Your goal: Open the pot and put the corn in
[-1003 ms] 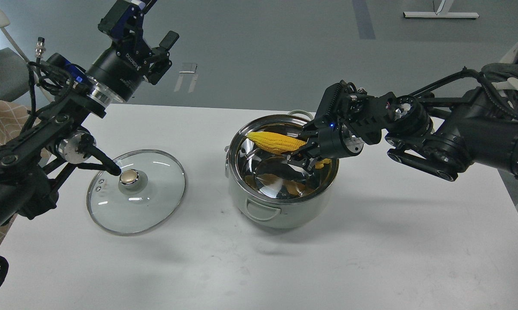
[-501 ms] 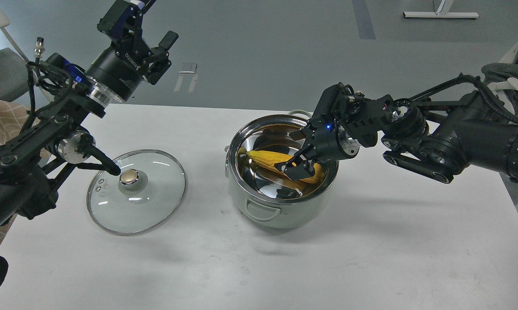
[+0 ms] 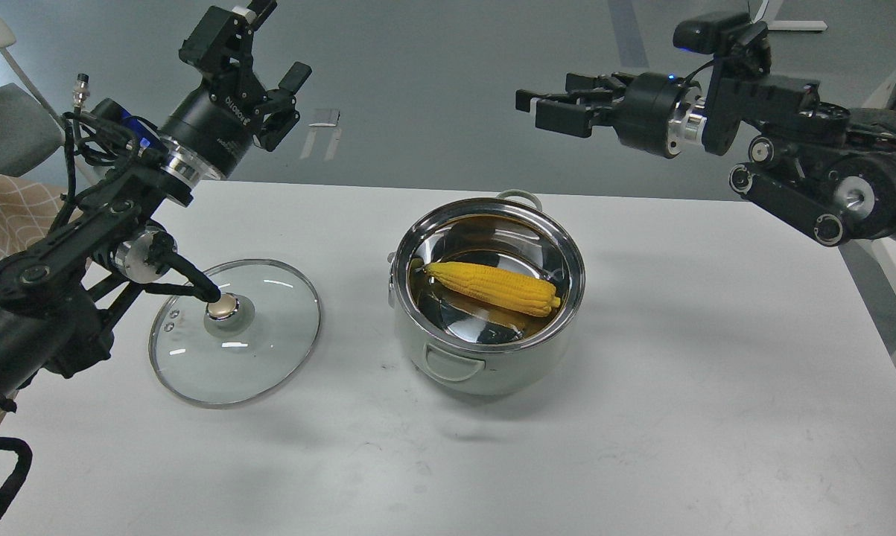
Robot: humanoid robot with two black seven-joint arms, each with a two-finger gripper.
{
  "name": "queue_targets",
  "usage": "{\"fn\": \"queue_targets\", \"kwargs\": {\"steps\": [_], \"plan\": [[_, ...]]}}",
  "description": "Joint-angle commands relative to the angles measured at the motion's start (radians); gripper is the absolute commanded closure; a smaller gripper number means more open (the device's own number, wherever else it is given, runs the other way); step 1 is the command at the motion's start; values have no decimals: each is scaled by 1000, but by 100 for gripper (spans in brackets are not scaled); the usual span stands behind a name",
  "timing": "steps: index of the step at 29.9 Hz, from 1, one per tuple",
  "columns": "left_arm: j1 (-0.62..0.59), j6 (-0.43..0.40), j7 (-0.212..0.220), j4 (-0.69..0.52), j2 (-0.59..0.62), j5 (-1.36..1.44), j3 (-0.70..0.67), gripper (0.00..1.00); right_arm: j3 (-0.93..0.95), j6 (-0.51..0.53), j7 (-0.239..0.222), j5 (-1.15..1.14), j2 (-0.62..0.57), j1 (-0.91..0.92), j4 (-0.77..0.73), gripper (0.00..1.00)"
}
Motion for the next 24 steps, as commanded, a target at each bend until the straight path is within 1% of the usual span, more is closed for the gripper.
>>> {"fn": "queue_targets", "kwargs": {"steps": [1,3,5,6,7,8,9,11,12,13,15,18,21,24], "plan": [[-69,-14,89,148,-104,-7,2,2,163,-1,0,190,27,-107,-86,0],[-86,-32,100,191,-129,-7,5,2,208,6,0,268,25,-148,-94,0],[-94,-93,100,231,-152,-4,5,2,259,12,0,377,20,-201,-97,0],[-95,-141,98,250,-165,-3,5,2,288,22,0,458,20,-235,-96,0],[-94,-187,98,273,-178,-3,2,2,311,45,0,540,20,-267,-96,0],[-95,-205,97,285,-185,-3,1,2,322,62,0,578,20,-281,-94,0],[-95,-227,95,313,-207,-6,-2,2,355,102,0,659,20,-306,-94,0],[-95,-234,94,345,-228,-12,-6,2,401,137,0,736,23,-332,-94,0],[-94,-234,92,374,-248,-15,-6,2,455,160,0,804,28,-362,-88,0],[-92,-234,80,388,-263,-15,-4,2,514,174,0,839,30,-394,-81,0],[-86,-234,60,389,-274,-16,-4,2,602,177,0,855,34,-437,-74,0],[-87,-234,55,389,-277,-16,-6,2,691,179,0,855,53,-479,-53,0],[-95,-234,55,389,-280,-19,-7,2,720,179,0,855,43,-511,20,0],[-97,-234,55,389,-291,-19,-7,2,727,177,0,853,36,-527,48,0]]}}
